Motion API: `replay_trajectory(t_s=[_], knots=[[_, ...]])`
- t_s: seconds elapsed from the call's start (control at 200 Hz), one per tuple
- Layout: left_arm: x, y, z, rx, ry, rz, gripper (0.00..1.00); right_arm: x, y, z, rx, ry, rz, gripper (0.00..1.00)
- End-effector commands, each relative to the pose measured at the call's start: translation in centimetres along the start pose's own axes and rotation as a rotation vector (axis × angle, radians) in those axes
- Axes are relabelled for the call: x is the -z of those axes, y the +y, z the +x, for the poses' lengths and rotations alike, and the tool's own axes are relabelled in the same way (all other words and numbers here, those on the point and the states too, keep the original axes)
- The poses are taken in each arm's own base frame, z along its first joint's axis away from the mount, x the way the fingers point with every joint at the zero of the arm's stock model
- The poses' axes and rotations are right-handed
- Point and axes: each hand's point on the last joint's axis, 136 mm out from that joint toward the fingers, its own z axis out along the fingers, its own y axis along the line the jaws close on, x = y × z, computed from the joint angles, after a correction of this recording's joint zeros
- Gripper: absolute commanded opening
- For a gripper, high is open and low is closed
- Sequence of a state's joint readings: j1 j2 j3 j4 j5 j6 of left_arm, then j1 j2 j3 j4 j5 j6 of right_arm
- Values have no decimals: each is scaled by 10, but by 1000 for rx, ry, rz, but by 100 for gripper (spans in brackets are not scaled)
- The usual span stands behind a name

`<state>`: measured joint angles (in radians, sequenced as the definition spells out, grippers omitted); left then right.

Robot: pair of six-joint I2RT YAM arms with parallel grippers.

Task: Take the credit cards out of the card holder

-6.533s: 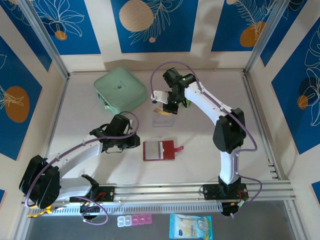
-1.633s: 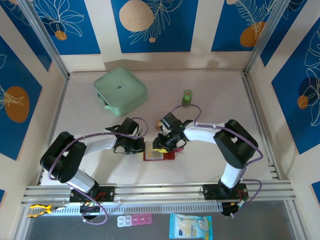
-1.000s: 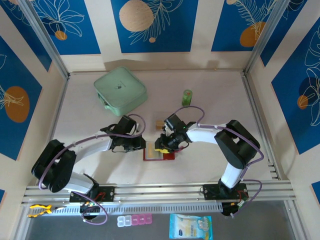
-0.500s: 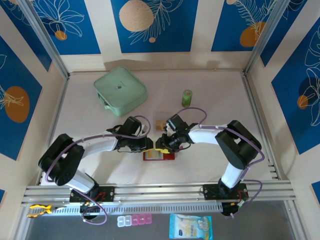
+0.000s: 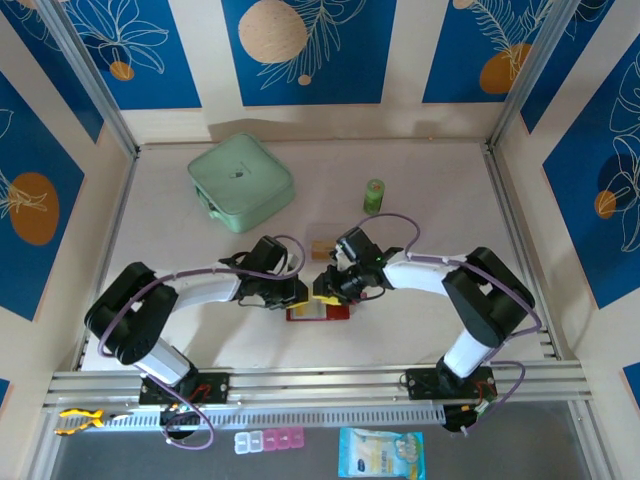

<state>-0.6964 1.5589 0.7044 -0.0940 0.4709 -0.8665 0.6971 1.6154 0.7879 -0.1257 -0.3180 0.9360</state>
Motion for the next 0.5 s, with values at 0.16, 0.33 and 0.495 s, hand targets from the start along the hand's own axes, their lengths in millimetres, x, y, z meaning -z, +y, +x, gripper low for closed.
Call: replay_trajectory(t_s=[0.16,0.33,0.495], knots=[[14,-32,-6,-46,-14,51,22,30,2,-1,6,-56,6,35],[14,-45,-8,-67,-9,64,27,43,-2,-1,0,-84,5,35],[6,-57,-7,-87,8,68,28,56,-7,0,-5,-113,1,36]])
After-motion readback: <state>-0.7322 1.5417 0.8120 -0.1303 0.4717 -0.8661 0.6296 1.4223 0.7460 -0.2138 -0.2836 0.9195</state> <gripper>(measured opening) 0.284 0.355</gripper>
